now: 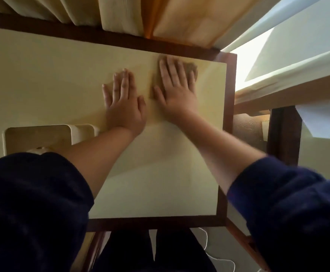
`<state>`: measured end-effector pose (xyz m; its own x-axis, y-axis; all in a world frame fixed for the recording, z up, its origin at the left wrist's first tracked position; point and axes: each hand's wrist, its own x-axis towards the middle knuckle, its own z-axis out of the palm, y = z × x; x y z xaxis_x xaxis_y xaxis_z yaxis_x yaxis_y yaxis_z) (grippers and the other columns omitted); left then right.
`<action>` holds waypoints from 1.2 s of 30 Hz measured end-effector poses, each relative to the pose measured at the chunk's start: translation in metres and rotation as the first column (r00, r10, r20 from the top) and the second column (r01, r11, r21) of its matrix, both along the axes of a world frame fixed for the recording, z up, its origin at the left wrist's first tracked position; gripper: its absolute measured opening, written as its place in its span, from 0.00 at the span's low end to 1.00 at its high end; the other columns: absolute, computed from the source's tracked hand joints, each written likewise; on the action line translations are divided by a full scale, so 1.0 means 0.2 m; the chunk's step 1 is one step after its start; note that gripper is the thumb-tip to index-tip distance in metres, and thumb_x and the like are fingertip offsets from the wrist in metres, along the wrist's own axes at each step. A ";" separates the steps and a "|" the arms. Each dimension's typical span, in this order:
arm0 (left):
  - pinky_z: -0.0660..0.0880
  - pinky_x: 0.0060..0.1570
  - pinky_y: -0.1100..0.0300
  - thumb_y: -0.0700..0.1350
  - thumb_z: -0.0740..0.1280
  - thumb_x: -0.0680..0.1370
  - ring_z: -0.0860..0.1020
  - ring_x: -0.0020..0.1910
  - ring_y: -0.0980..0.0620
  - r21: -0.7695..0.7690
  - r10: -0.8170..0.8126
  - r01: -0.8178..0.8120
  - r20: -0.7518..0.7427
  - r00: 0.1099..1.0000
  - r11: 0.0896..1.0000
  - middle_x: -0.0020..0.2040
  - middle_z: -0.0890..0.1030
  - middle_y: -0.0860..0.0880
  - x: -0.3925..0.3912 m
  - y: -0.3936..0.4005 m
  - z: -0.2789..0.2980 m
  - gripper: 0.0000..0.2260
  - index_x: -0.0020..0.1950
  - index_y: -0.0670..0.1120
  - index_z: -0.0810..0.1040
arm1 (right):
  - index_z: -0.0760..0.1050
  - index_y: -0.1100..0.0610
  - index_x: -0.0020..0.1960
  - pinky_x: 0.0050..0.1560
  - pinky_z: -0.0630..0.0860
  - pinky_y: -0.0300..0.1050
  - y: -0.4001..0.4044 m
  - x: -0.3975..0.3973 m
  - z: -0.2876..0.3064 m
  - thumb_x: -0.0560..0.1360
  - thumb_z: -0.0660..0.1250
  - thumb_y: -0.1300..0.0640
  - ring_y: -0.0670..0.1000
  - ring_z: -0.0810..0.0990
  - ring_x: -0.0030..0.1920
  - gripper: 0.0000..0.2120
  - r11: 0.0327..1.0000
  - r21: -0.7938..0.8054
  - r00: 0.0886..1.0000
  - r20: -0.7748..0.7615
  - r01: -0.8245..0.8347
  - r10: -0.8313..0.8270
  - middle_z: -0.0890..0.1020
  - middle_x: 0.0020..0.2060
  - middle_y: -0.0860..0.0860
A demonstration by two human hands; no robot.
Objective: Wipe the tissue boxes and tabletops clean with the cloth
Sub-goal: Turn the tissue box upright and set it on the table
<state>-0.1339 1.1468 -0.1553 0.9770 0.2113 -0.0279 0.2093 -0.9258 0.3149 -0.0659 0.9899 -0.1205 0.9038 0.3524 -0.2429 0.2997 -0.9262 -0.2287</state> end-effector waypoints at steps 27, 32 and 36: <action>0.43 0.81 0.40 0.53 0.52 0.84 0.51 0.84 0.42 0.033 -0.006 0.006 0.004 1.000 0.999 0.85 0.53 0.46 0.00 0.00 -0.01 0.30 0.85 0.45 0.52 | 0.41 0.45 0.86 0.83 0.36 0.58 -0.20 0.08 -0.03 0.85 0.44 0.33 0.51 0.38 0.85 0.34 0.997 0.005 0.997 -0.015 0.072 -0.072 0.43 0.86 0.46; 0.45 0.81 0.39 0.52 0.53 0.84 0.52 0.84 0.42 0.031 -0.005 0.004 0.018 1.000 1.000 0.85 0.55 0.46 0.00 0.00 -0.01 0.30 0.85 0.44 0.53 | 0.41 0.44 0.86 0.83 0.34 0.60 -0.44 0.35 -0.01 0.83 0.42 0.33 0.51 0.38 0.85 0.35 0.972 -0.026 0.972 0.006 0.233 -0.233 0.44 0.86 0.46; 0.47 0.81 0.38 0.53 0.51 0.84 0.53 0.83 0.41 0.036 -0.005 0.005 0.023 1.000 0.999 0.85 0.56 0.45 -0.01 0.01 -0.01 0.30 0.85 0.44 0.54 | 0.40 0.45 0.86 0.82 0.34 0.61 -0.47 0.42 0.03 0.84 0.42 0.34 0.51 0.35 0.84 0.35 0.957 -0.050 0.957 -0.045 0.286 -0.288 0.40 0.86 0.46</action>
